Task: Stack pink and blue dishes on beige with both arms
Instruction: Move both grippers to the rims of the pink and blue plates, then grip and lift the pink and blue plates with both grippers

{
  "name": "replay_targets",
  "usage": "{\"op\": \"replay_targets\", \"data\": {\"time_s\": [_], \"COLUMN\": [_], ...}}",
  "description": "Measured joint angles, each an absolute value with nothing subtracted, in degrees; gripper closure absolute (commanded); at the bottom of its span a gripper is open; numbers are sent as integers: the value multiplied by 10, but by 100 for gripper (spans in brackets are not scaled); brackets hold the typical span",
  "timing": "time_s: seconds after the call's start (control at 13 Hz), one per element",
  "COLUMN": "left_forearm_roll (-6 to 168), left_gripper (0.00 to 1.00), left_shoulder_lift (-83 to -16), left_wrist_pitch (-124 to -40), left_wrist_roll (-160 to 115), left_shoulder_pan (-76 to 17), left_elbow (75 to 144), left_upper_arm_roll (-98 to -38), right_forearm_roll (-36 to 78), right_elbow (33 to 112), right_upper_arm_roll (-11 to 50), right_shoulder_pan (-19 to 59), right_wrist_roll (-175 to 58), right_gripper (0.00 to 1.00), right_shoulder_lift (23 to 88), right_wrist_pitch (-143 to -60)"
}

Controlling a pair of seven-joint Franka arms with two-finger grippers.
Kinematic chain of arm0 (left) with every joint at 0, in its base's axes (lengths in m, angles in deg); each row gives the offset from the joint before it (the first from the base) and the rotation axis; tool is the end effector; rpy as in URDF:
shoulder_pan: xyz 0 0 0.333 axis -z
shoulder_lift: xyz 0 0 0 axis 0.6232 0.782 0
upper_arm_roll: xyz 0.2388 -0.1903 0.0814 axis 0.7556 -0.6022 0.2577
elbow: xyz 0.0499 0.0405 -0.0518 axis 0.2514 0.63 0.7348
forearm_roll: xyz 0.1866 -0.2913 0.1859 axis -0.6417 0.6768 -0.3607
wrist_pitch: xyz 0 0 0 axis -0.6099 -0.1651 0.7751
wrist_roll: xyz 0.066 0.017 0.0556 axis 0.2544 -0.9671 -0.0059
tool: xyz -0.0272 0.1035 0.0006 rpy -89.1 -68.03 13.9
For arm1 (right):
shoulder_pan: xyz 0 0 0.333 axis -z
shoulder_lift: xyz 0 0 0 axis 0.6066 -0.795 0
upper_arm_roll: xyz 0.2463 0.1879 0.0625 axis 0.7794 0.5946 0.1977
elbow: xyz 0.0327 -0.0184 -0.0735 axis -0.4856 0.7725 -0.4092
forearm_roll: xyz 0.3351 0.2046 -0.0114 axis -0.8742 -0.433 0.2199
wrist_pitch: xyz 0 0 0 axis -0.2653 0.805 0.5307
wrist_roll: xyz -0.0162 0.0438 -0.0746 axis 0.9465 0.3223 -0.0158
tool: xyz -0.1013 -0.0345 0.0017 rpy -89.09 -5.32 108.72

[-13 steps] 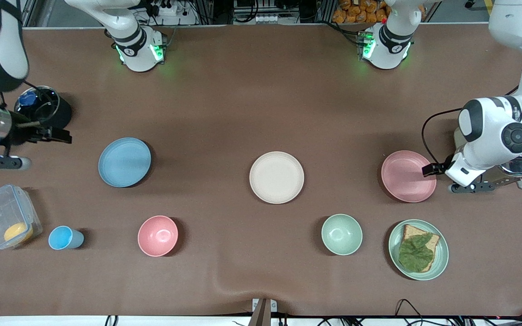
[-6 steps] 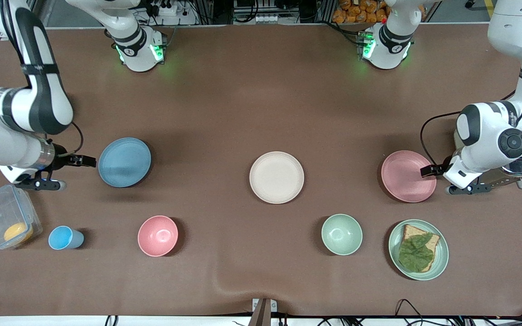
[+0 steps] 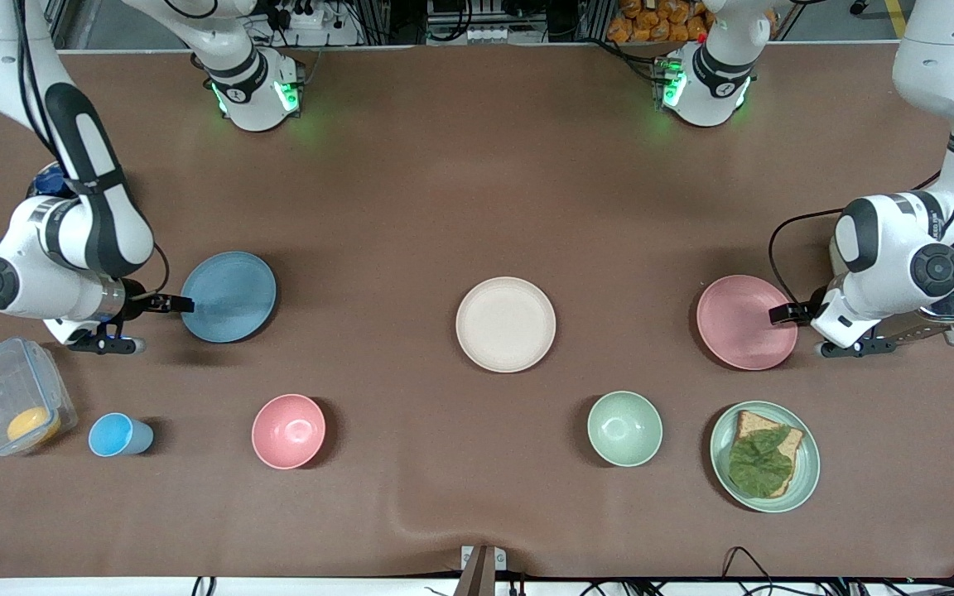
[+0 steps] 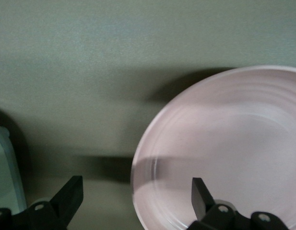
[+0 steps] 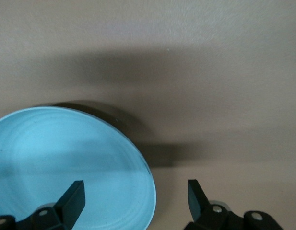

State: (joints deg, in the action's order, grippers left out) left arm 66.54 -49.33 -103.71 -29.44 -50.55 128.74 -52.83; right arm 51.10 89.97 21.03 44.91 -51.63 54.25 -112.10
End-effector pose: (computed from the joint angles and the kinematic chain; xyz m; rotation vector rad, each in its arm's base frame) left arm 0.5714 0.0875 0.2015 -3.1122 -0.1140 0.1540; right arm 0.5603 -0.1068 0.2162 -3.0112 0.1066 0.3608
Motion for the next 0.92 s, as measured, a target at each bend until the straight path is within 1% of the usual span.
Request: {"op": "replay_targets", "data": {"time_s": [0.08, 0.15, 0.23, 0.31, 0.38, 0.46, 0.62, 0.85, 0.92], "left_forearm_roll": [665, 665, 665, 665, 665, 665, 665, 665, 665], "left_gripper": [10, 14, 15, 18, 23, 27, 37, 57, 66], "left_shoulder_lift": [-491, -488, -486, -484, -481, -478, -476, -476, -476], "left_wrist_pitch": [-1037, -1037, -1037, -1037, -1037, -1037, -1037, -1037, -1037], "left_wrist_roll": [-297, -300, -300, -300, -301, -302, -309, -311, -311], "left_shoulder_pan": [-508, -509, -509, -509, -509, -509, -509, -509, -509], "left_elbow": [1287, 1286, 1285, 1284, 1283, 1283, 1283, 1281, 1281], "left_upper_arm_roll": [-528, -528, -528, -529, -530, -530, -532, -535, -536], "right_forearm_roll": [494, 486, 481, 476, 475, 475, 474, 474, 473], "right_elbow": [900, 900, 900, 900, 900, 900, 900, 894, 891], "right_upper_arm_roll": [210, 210, 210, 210, 211, 212, 213, 213, 213], "right_shoulder_pan": [457, 463, 465, 466, 466, 466, 466, 466, 466], "right_wrist_roll": [-494, -485, -480, -479, -479, -479, -479, -465, -461], "right_gripper": [26, 31, 37, 45, 55, 68, 100, 100, 100], "right_shoulder_lift": [535, 529, 522, 516, 509, 504, 494, 495, 496], "right_wrist_pitch": [-1121, -1121, -1121, -1121, -1121, -1121, -1121, -1107, -1105]}}
